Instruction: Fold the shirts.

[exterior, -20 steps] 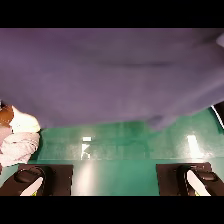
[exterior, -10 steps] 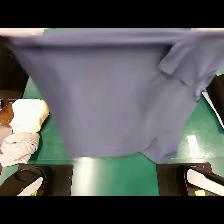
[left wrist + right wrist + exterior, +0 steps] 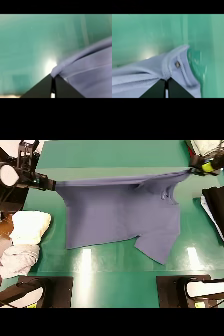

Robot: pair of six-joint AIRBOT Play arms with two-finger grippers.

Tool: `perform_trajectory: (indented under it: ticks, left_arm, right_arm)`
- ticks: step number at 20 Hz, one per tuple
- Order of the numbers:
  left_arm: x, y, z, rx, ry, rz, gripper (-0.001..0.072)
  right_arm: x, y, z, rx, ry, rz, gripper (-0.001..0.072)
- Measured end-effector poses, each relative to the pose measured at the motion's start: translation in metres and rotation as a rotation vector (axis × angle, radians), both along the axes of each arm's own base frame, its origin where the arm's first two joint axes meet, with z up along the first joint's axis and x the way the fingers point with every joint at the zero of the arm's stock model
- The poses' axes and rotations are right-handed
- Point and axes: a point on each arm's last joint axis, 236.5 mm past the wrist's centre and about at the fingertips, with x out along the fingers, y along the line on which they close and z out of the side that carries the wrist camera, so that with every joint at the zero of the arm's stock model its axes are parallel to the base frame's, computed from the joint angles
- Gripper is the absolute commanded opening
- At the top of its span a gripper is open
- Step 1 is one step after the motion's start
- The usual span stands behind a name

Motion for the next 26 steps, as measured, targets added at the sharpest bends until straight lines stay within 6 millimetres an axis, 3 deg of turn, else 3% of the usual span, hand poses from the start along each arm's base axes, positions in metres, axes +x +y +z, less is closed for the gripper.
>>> perform_trajectory:
  ticks: [3,5,9,13,17,18,19,20,26]
  left_arm:
    - [0.024,-0.001,-0.014,-0.004,-0.040,-0.003,0.0025]
    - [0.027,0.000,-0.032,0.000,-0.004,0.001,0.0024]
    - [0.011,0.004,-0.077,0.021,0.155,0.008,0.0025]
    - [-0.013,0.006,-0.116,0.031,0.283,0.009,0.0025]
    - [-0.026,0.004,-0.137,0.020,0.347,0.010,0.0026]
    - [-0.027,0.002,-0.140,0.012,0.352,0.010,0.0078]
    - [-0.028,0.001,-0.142,0.008,0.360,0.010,0.0342]
    - [-0.029,0.001,-0.143,0.007,0.364,0.010,0.0547]
    - [-0.063,0.013,-0.143,0.052,0.500,0.028,0.0549]
  right_arm:
    - [0.024,0.015,-0.021,-0.028,-0.041,0.052,0.0015]
    - [0.028,0.025,-0.038,-0.050,-0.019,0.096,0.0015]
    - [0.013,0.023,-0.073,-0.133,0.106,0.154,0.0015]
    - [0.004,0.017,-0.096,-0.163,0.186,0.167,0.0016]
    - [-0.002,0.016,-0.119,-0.165,0.256,0.177,0.0022]
    - [-0.003,0.016,-0.123,-0.166,0.265,0.179,0.0129]
    - [-0.003,0.016,-0.125,-0.166,0.273,0.180,0.0370]
    - [-0.003,0.015,-0.127,-0.171,0.277,0.180,0.0419]
    - [-0.028,0.000,-0.121,-0.154,0.362,0.161,0.0418]
